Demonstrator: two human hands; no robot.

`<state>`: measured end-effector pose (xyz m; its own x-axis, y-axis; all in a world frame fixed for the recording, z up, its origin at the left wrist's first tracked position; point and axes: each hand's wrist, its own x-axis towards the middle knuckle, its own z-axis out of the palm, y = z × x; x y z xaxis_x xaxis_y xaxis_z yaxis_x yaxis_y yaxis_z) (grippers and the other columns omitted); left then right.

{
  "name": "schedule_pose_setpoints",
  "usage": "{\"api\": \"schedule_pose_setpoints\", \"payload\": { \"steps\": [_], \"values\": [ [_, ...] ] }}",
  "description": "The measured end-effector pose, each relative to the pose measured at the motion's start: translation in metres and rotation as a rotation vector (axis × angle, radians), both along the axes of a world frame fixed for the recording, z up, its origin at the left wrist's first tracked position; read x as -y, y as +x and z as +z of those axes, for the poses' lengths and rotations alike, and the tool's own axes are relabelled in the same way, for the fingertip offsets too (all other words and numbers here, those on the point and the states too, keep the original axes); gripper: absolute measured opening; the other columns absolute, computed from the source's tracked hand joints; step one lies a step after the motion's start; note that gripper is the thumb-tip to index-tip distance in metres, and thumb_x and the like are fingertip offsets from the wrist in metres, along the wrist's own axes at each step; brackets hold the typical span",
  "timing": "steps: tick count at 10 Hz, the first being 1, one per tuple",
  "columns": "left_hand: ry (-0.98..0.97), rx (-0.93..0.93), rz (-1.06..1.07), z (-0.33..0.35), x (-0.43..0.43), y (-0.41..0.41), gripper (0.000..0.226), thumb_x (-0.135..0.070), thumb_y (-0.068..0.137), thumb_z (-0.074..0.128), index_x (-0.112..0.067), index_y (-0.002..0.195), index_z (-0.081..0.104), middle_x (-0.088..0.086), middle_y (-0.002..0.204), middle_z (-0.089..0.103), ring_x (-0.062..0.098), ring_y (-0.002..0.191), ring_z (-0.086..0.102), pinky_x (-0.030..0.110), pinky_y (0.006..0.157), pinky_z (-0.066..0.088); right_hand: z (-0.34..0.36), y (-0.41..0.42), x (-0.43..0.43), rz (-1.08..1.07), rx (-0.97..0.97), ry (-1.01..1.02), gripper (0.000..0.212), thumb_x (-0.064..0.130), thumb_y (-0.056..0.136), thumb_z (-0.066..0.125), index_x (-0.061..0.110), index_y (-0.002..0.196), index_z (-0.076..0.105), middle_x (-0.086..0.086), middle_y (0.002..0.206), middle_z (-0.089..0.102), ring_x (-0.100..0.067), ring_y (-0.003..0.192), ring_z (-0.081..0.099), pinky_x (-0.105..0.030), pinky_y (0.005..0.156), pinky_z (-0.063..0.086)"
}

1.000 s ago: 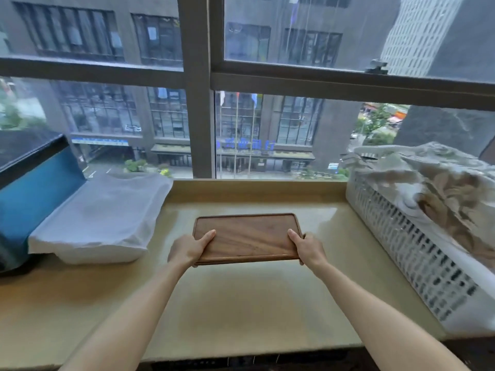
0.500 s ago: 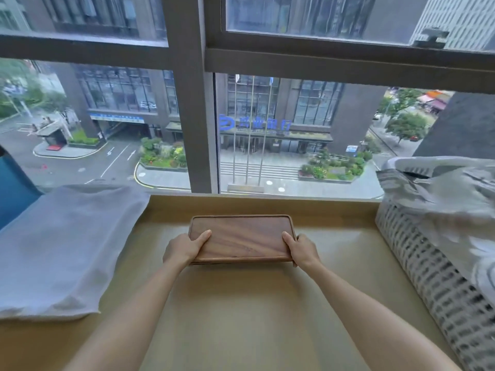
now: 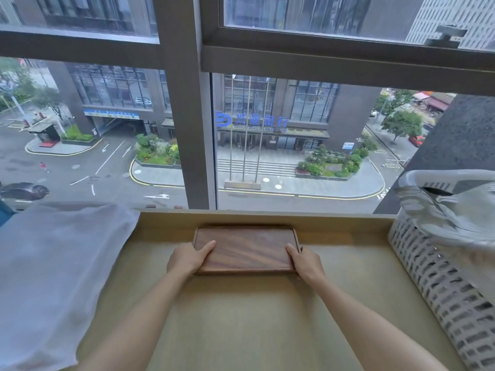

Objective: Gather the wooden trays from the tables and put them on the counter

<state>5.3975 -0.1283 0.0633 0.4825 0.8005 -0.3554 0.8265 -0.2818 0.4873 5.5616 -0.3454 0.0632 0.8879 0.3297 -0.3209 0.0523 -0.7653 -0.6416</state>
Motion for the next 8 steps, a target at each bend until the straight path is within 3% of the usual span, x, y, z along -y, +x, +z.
{"api": "schedule_pose_setpoints", "payload": {
  "steps": [1, 2, 4, 6, 8],
  "values": [
    [0.008, -0.024, -0.023, 0.000, -0.004, 0.006, 0.070, -0.069, 0.081, 0.042, -0.007, 0.106, 0.062, 0.013, 0.114, 0.066, 0.032, 0.106, 0.059, 0.031, 0.076, 0.041, 0.001, 0.005, -0.003, 0.012, 0.006, -0.024, 0.041, 0.044, 0.091, 0.044, 0.005, 0.082, 0.053, -0.026, 0.110, 0.062, -0.038, 0.104, 0.057, -0.036, 0.080, 0.043],
    [0.042, -0.058, -0.050, 0.002, -0.006, 0.011, 0.072, -0.069, 0.081, 0.040, -0.007, 0.110, 0.060, 0.013, 0.118, 0.065, 0.031, 0.110, 0.057, 0.032, 0.079, 0.044, 0.004, 0.008, -0.004, 0.037, 0.008, -0.065, 0.051, 0.044, 0.092, 0.042, -0.004, 0.104, 0.055, -0.026, 0.115, 0.060, -0.039, 0.107, 0.055, -0.037, 0.084, 0.044],
    [0.129, -0.146, -0.083, 0.008, -0.004, 0.016, 0.074, -0.073, 0.079, 0.037, -0.012, 0.115, 0.059, 0.010, 0.120, 0.064, 0.029, 0.113, 0.057, 0.032, 0.081, 0.046, 0.009, 0.009, -0.003, 0.109, 0.044, -0.191, 0.056, 0.046, 0.094, 0.033, 0.000, 0.121, 0.049, -0.023, 0.128, 0.055, -0.037, 0.118, 0.050, -0.038, 0.093, 0.040],
    [0.239, -0.188, -0.100, 0.016, 0.000, 0.017, 0.069, -0.071, 0.079, 0.042, -0.010, 0.104, 0.064, 0.010, 0.113, 0.067, 0.030, 0.106, 0.061, 0.030, 0.072, 0.045, 0.018, 0.007, -0.002, 0.182, 0.084, -0.354, 0.056, 0.050, 0.094, 0.025, 0.007, 0.122, 0.047, -0.018, 0.129, 0.055, -0.035, 0.119, 0.050, -0.038, 0.093, 0.041],
    [0.269, -0.158, -0.081, 0.027, 0.000, 0.015, 0.060, -0.058, 0.090, 0.035, -0.009, 0.115, 0.059, 0.011, 0.120, 0.063, 0.030, 0.110, 0.058, 0.034, 0.082, 0.047, 0.028, -0.003, -0.005, 0.163, 0.098, -0.450, 0.059, 0.052, 0.094, 0.019, 0.008, 0.129, 0.038, -0.016, 0.135, 0.050, -0.033, 0.123, 0.048, -0.041, 0.097, 0.039]
  ]
}}
